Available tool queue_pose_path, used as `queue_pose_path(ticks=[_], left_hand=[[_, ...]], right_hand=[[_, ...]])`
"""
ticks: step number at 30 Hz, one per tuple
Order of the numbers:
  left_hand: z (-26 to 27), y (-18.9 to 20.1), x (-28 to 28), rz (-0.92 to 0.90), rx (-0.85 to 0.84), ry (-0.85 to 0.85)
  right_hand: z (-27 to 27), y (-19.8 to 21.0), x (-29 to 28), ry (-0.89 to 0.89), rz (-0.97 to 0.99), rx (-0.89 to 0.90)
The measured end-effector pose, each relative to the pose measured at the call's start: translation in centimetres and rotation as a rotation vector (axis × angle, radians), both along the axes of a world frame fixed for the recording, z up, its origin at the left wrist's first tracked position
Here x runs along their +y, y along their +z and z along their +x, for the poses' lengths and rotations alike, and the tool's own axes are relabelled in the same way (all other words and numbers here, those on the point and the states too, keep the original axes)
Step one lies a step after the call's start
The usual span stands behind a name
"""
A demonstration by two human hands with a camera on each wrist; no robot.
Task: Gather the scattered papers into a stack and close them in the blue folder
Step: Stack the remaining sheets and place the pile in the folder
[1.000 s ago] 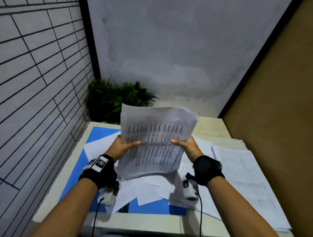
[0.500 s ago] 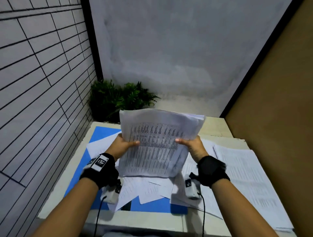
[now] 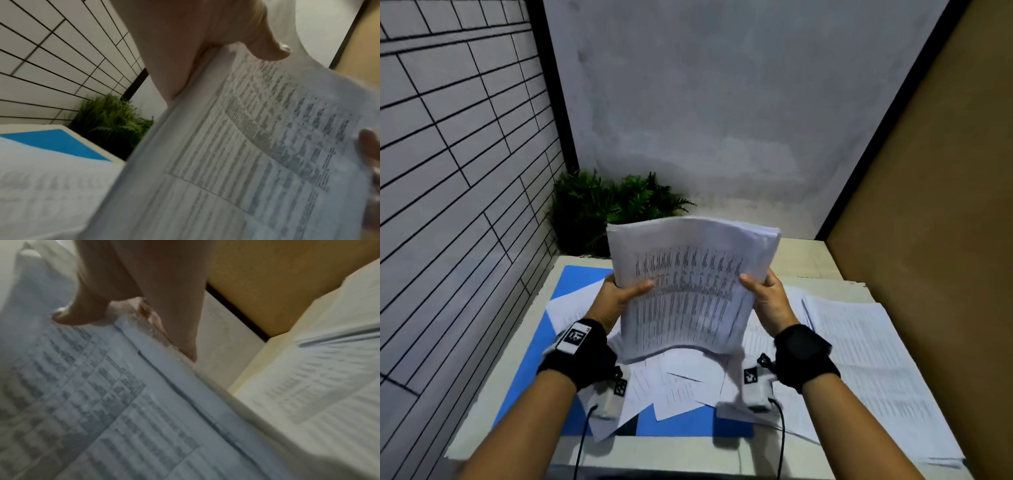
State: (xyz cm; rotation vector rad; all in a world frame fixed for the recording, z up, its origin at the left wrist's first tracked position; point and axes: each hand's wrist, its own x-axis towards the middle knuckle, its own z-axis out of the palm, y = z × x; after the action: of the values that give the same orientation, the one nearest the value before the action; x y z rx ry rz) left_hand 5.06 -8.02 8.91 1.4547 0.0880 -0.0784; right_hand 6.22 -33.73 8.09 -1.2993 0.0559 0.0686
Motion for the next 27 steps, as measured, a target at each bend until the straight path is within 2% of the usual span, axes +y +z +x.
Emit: queue_pose_path(ticks=[2, 4, 8, 11, 15, 17, 19, 22, 24, 27], left_hand=[[0.0, -0.7, -0.4, 0.089, 0.087, 0.001], [-0.1, -1.6, -0.7, 0.129, 0.128, 0.054], [-0.1, -1.5, -0.4, 0.055, 0.074, 0.13], [-0.1, -1.4, 0.1, -0.007, 0.046, 0.087], [0.6, -1.4, -0.7, 0.057, 0.106, -0.033], [1.0, -1.0, -1.3, 0.077, 0.067, 0.018], [1.3, -0.8, -1.0, 0.045, 0.003, 0.084], [0.9, -0.4, -0.4, -0.046, -0.057, 0.011], [0.7, -0.8, -0.7, 0.001, -0.026, -0.062], [1.0, -0.8, -0.6, 0.0, -0.06, -0.025]], right_hand=[[-0.5, -0.7, 0.4, -0.001, -0.143, 0.066], [-0.6, -1.2, 0.9, -0.096, -0.226, 0.067], [-0.9, -0.2, 1.4, -0.205, -0.086, -0.025], [-0.6, -0.2, 1.1, -0.101, -0.043, -0.1], [-0.4, -0.4, 1.9, 0.041, -0.223, -0.049], [-0.4, 0.2, 2.3, -0.021, -0.264, -0.032], [-0.1, 0.6, 1.5, -0.071, -0.198, -0.045], [0.2, 1.3, 0.5, 0.013, -0.175, -0.048], [-0.3, 1.0, 1.0, 0.074, -0.213, -0.034], [-0.1, 1.2, 1.1, 0.021, -0.158, -0.053]])
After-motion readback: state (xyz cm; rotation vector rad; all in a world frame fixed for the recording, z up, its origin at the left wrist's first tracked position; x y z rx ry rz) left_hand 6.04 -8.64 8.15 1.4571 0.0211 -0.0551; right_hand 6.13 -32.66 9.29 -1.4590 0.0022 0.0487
